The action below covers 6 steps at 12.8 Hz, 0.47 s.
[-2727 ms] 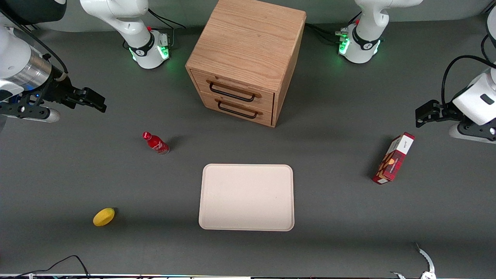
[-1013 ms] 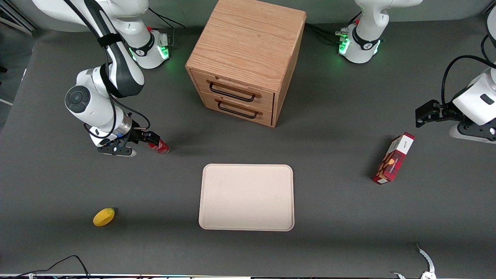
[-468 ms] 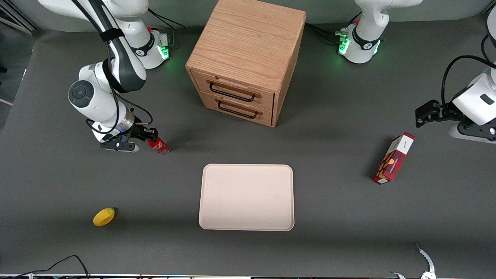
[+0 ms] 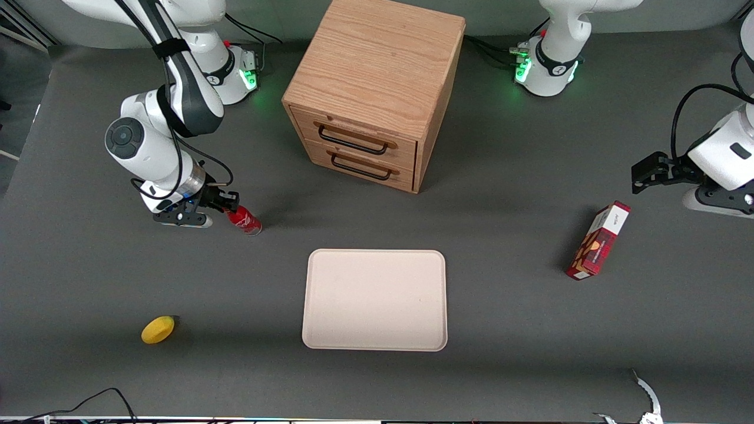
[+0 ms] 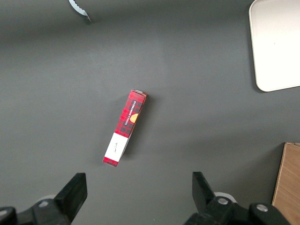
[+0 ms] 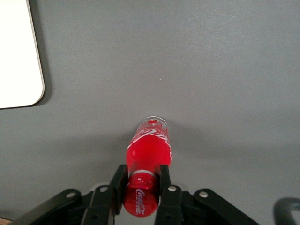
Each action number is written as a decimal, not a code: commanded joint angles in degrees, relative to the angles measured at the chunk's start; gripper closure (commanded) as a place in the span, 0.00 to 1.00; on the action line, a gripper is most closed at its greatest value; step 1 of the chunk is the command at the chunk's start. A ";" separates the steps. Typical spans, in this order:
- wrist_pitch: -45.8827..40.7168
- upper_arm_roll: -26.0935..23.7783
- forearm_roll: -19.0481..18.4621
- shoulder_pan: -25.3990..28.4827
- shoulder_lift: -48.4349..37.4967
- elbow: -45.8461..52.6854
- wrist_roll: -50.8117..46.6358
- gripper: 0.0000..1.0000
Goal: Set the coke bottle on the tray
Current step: 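Lift the bottle and carry it with the right gripper to the tray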
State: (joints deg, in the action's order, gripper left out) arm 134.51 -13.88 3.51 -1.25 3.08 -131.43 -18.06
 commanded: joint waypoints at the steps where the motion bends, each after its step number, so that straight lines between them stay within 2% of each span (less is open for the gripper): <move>1: -3.96 -0.09 0.53 0.28 -2.64 1.50 -0.57 1.00; 3: -13.34 -0.01 0.53 0.19 -2.82 10.00 -0.31 1.00; 6: -31.97 0.00 0.45 0.19 0.15 29.58 -0.39 1.00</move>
State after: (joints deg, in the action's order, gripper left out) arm 112.95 -13.91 3.51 -1.25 0.95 -114.72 -18.06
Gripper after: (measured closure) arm 0.678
